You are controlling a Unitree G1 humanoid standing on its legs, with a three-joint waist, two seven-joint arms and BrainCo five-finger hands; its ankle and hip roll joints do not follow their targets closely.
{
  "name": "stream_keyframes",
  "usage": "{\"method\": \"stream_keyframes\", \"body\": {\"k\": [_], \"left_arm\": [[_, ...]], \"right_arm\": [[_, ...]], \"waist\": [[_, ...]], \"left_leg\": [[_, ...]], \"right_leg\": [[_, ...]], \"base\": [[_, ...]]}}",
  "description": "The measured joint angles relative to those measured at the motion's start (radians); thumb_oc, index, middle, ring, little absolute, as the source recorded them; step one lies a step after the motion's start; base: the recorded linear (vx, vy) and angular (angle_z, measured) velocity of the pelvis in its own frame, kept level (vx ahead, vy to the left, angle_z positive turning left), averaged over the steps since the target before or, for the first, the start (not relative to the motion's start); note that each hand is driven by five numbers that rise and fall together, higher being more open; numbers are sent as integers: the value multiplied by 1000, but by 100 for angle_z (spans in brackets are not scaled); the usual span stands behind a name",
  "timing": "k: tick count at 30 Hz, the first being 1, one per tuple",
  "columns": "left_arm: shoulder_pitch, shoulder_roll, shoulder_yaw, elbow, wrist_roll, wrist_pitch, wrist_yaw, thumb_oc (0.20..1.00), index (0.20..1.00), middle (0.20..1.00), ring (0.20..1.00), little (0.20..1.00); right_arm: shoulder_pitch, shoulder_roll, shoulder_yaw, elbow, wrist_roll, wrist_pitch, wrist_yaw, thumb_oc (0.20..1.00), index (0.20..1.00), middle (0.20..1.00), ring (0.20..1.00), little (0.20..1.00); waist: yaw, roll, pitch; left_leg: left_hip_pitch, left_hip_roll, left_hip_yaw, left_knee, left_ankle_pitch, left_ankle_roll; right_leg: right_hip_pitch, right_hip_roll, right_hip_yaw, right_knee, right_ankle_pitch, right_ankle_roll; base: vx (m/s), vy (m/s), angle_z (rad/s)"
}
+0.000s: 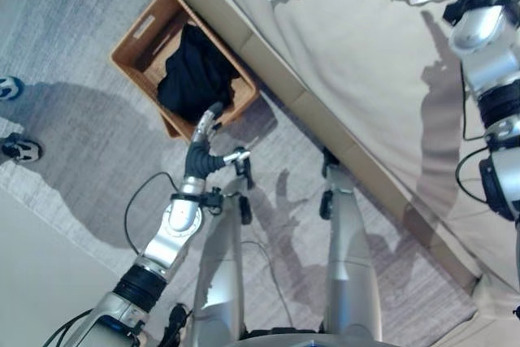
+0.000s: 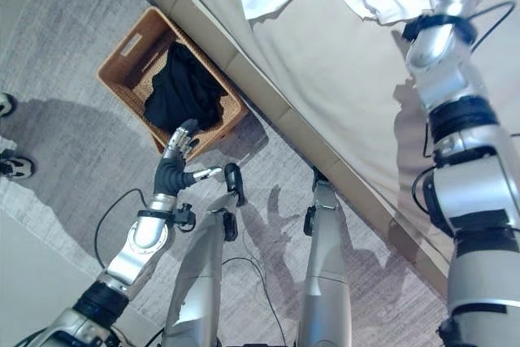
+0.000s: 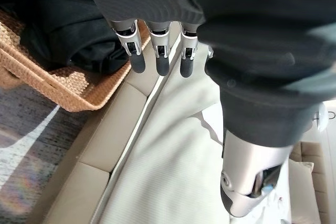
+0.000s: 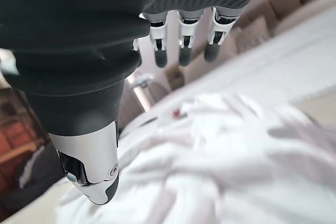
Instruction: Pick up clothes into the bucket
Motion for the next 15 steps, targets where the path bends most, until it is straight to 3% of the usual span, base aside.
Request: {"method": "stream_keyframes", "body": {"k": [7,15], "left_arm": [[-10,9,0,-31,-1,1,-6,1000,1000,1000,1000,1000],[-18,11,-3,-43,-12,2,-72,1000,1000,1000,1000,1000]], "right_arm": [[-59,-19,64,137,22,17,71,1000,1000,1000,1000,1000],[-92,-79,135,224,82,16,267,1000,1000,1000,1000,1000]], "waist": [[17,0,0],[47,5,-3]], "left_leg": [[-16,1,-2,-1,2,1],[-22,-11,-2,-9,13,-1]], "right_leg": [[-20,0,-3,11,0,-1],[-38,-13,-1,32,-9,-2]], "base": [[0,-3,0],[12,1,3]]}}
